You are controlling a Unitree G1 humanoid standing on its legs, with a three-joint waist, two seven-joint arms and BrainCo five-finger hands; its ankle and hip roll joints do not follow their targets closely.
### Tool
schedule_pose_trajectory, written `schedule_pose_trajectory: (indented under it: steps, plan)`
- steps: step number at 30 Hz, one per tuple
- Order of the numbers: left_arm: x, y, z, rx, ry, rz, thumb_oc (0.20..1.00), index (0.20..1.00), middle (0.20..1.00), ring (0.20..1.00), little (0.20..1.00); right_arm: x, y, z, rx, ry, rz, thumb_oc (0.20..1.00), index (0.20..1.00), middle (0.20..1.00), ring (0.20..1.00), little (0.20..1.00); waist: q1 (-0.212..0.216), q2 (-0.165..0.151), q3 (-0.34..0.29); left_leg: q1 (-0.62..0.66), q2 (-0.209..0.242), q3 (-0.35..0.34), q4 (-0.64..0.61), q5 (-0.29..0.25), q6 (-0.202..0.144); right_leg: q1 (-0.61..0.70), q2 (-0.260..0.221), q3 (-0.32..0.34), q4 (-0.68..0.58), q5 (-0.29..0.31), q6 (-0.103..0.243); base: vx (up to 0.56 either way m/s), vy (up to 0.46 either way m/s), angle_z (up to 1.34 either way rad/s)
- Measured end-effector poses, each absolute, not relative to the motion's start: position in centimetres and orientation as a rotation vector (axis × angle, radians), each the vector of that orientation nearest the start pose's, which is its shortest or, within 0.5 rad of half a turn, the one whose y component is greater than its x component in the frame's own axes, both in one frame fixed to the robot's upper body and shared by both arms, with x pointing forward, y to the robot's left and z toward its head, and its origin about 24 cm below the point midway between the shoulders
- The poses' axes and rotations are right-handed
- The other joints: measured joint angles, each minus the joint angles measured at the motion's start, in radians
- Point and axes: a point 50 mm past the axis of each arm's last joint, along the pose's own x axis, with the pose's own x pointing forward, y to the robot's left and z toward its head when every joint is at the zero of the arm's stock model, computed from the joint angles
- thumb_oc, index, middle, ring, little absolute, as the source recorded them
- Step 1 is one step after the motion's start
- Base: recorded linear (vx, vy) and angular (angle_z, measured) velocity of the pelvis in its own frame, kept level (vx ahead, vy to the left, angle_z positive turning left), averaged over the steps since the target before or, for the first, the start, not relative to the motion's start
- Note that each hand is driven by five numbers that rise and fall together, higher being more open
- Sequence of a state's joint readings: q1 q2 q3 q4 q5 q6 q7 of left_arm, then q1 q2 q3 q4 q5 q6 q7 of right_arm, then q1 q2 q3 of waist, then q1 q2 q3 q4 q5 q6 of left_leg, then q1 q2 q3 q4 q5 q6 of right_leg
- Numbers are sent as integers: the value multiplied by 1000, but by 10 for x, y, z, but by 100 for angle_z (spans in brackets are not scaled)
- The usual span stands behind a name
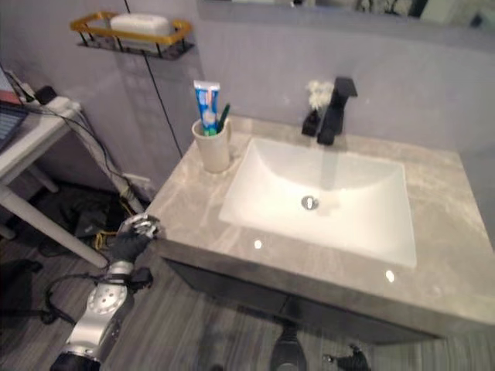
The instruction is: Put brush and paste in cup on sink, flatten towel.
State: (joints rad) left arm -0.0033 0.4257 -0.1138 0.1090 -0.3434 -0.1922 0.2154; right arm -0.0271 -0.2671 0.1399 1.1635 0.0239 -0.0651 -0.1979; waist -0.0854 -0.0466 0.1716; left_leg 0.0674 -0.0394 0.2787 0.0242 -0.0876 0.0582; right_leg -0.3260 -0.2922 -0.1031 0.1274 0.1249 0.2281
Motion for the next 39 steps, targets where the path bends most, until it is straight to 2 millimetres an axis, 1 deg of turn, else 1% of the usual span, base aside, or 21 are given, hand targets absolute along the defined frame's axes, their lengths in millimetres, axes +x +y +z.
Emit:
schedule_pose_trajectory:
  steps: [1, 2, 3, 4, 6, 7, 9, 10, 11, 14, 16, 19, 20, 21, 22, 23, 24, 29, 34, 38, 39]
  plan:
    - [251, 221, 47, 76, -60, 136, 200, 200, 200, 200, 200, 120, -246, -146, -399, 1039, -204, 1000, 1000, 1000, 1000, 1000, -18, -3, 6, 3, -2, -19, 3, 0, 1, 36, -3, 62, 21, 5, 2, 18, -61, 26]
    - [251, 220, 46, 78, -57, 129, 200, 200, 200, 200, 200, 115, -243, -148, -396, 1051, -196, 1000, 1000, 1000, 1000, 1000, -27, -12, 0, 2, -5, -24, 4, -1, 1, 66, 2, 125, 25, 7, 10, 52, -50, 23]
    - [251, 220, 47, 80, -59, 131, 200, 200, 200, 200, 200, 109, -239, -151, -402, 1069, -174, 1000, 1000, 1000, 1000, 1000, -26, -26, -7, 0, -13, -21, 2, 0, 0, 97, 5, 158, 16, 10, 9, 73, -50, 0]
    - [250, 224, 48, 80, -66, 146, 200, 200, 200, 200, 200, 107, -235, -153, -404, 1076, -157, 1000, 1000, 1000, 1000, 1000, -21, -44, -12, 0, -20, -15, -2, 2, -5, 131, -5, 121, -14, 17, 0, 72, -60, -14]
    - [250, 226, 48, 77, -69, 158, 200, 200, 200, 200, 200, 103, -237, -153, -413, 1088, -158, 1000, 1000, 1000, 1000, 1000, -7, -61, -23, 4, -26, -8, -17, 10, -19, 170, -13, 63, -84, 16, 0, 58, -76, -4]
    - [250, 226, 48, 76, -64, 159, 200, 200, 200, 200, 200, 104, -241, -152, -425, 1086, -161, 1000, 1000, 1000, 1000, 1000, -12, -43, -17, 10, -17, -24, -36, 26, -45, 192, 4, 51, -114, 22, -1, 97, -101, 11]
    - [248, 227, 45, 77, -49, 163, 200, 200, 200, 200, 200, 105, -241, -152, -431, 1084, -158, 1000, 1000, 1000, 1000, 1000, -11, -29, -19, 22, -2, -25, -51, 39, -56, 210, 21, 42, -134, 22, -2, 95, -90, 8]
    - [248, 226, 44, 77, -41, 163, 200, 200, 200, 200, 200, 108, -242, -151, -432, 1071, -157, 1000, 1000, 1000, 1000, 1000, -10, -26, -19, 34, 5, -28, -60, 40, -64, 220, 24, 36, -135, 21, -5, 75, -75, 2]
    - [247, 227, 42, 78, -30, 164, 200, 200, 200, 200, 200, 106, -242, -151, -433, 1076, -159, 1000, 1000, 1000, 1000, 1000, -9, -26, -22, 47, 11, -29, -72, 44, -69, 228, 33, 37, -137, 18, -8, 75, -75, 2]
    - [247, 226, 40, 79, -19, 163, 200, 200, 200, 200, 200, 110, -248, -147, -446, 1054, -169, 1000, 1000, 1000, 1000, 1000, -13, -28, -26, 54, 19, -46, -85, 44, -68, 238, 39, 31, -135, 13, -13, 62, -59, 8]
    - [247, 226, 40, 80, -17, 160, 200, 200, 200, 200, 200, 106, -253, -147, -447, 1065, -187, 1000, 1000, 1000, 1000, 1000, -14, -24, -32, 59, 23, -55, -104, 54, -73, 243, 43, 19, -143, 13, -15, 69, -95, 10]
    - [247, 225, 40, 80, -16, 158, 200, 200, 200, 200, 200, 95, -253, -150, -450, 1090, -182, 1000, 1000, 1000, 1000, 1000, -16, -22, -42, 57, 29, -71, -115, 72, -77, 255, 58, 14, -165, 17, -20, 37, -40, 15]
    - [246, 225, 39, 81, -14, 158, 200, 200, 200, 200, 200, 90, -253, -151, -451, 1103, -182, 1000, 1000, 1000, 1000, 1000, -25, -21, -45, 54, 34, -83, -115, 71, -74, 260, 68, 53, -162, 6, -24, 44, -29, 25]
    - [246, 226, 39, 82, -13, 162, 200, 200, 200, 200, 200, 89, -254, -151, -451, 1107, -182, 1000, 1000, 1000, 1000, 1000, -33, -18, -46, 52, 38, -96, -114, 74, -73, 257, 89, 125, -153, -19, -23, 36, -19, 42]
    - [246, 228, 39, 89, -10, 165, 200, 200, 200, 200, 200, 86, -252, -152, -447, 1112, -180, 1000, 1000, 1000, 1000, 1000, -49, -17, -48, 48, 47, -117, -114, 77, -75, 257, 118, 238, -140, -60, -23, 36, -4, 37]
    - [246, 230, 39, 94, -9, 170, 200, 200, 200, 200, 200, 84, -251, -153, -444, 1119, -178, 1000, 1000, 1000, 1000, 1000, -49, -20, -51, 48, 55, -122, -115, 79, -78, 252, 128, 257, -128, -70, -29, 49, -13, 26]
    - [244, 233, 39, 99, -6, 182, 200, 200, 200, 200, 200, 81, -252, -154, -445, 1132, -180, 1000, 1000, 1000, 1000, 1000, -48, -16, -53, 48, 64, -115, -118, 78, -81, 249, 139, 257, -129, -69, -32, 50, -20, -9]
    - [241, 243, 39, 119, 3, 224, 200, 200, 200, 200, 200, 83, -253, -153, -457, 1125, -187, 1000, 1000, 1000, 1000, 1000, -42, 15, -73, 8, 96, -100, -122, 86, -102, 204, 168, 256, -135, -59, -46, 32, -35, -9]
    - [242, 245, 42, 111, -7, 244, 200, 200, 200, 200, 200, 89, -256, -150, -502, 1096, -162, 1000, 1000, 1000, 1000, 1000, -42, 26, -81, -19, 118, -112, -122, 95, -114, 202, 181, 235, -160, -41, -69, 27, -2, 6]
    - [243, 242, 48, 109, -25, 231, 200, 200, 200, 200, 200, 105, -253, -145, -555, 1034, -103, 1000, 1000, 1000, 1000, 1000, -39, 31, -82, -20, 121, -121, -122, 96, -115, 208, 181, 227, -167, -36, -70, 32, 9, 6]
    - [248, 236, 59, 100, -74, 203, 200, 200, 200, 200, 200, 115, -249, -142, -578, 1000, -71, 1000, 1000, 1000, 1000, 1000, -39, 31, -82, -20, 120, -124, -122, 96, -115, 210, 180, 224, -168, -35, -71, 36, 16, 7]
